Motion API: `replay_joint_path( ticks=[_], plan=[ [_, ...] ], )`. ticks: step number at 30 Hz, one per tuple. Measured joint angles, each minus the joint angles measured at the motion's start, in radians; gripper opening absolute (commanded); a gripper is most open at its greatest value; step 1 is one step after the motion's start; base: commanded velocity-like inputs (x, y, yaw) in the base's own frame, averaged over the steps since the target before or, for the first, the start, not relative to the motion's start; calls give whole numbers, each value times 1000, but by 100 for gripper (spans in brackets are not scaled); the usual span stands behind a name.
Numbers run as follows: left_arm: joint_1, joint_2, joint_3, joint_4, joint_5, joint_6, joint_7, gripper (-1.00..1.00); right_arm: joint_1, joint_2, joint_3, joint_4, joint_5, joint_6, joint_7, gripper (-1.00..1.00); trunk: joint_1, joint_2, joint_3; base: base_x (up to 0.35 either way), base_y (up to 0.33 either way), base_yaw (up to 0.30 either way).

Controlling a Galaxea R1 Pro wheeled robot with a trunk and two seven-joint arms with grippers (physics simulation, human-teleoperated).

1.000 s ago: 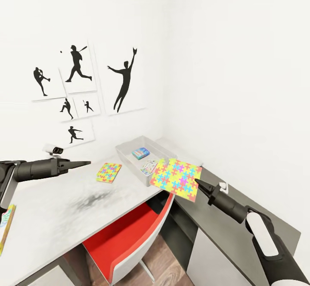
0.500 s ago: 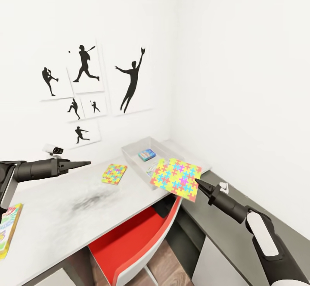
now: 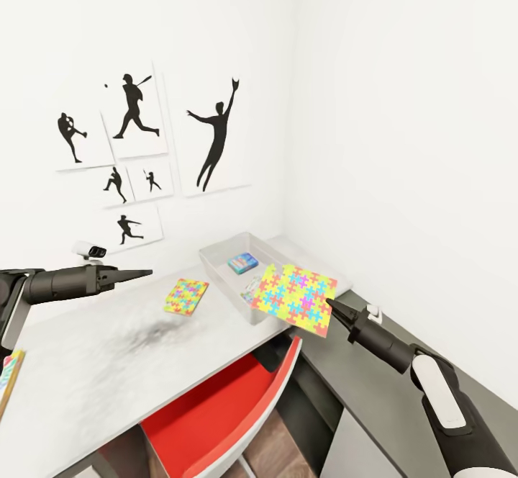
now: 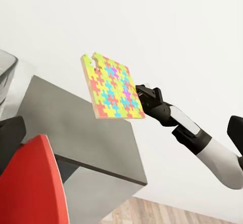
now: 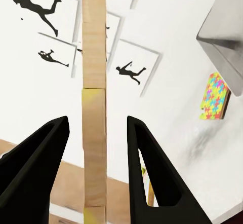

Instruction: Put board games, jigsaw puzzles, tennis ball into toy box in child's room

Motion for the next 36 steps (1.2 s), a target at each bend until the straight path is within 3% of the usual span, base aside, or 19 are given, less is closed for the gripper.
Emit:
replay_joint_path(
  ticks=[10,36],
  plan=[
    [0,-3,0,0,-1,-1,0,100,0,0,0,0,1,0,0,-100,0,0,0,183,35,0],
    [0,-3,0,-1,1,-1,0,100,0,0,-1,0,1,0,1,-100,0,0,5,77,61,-36]
  ],
)
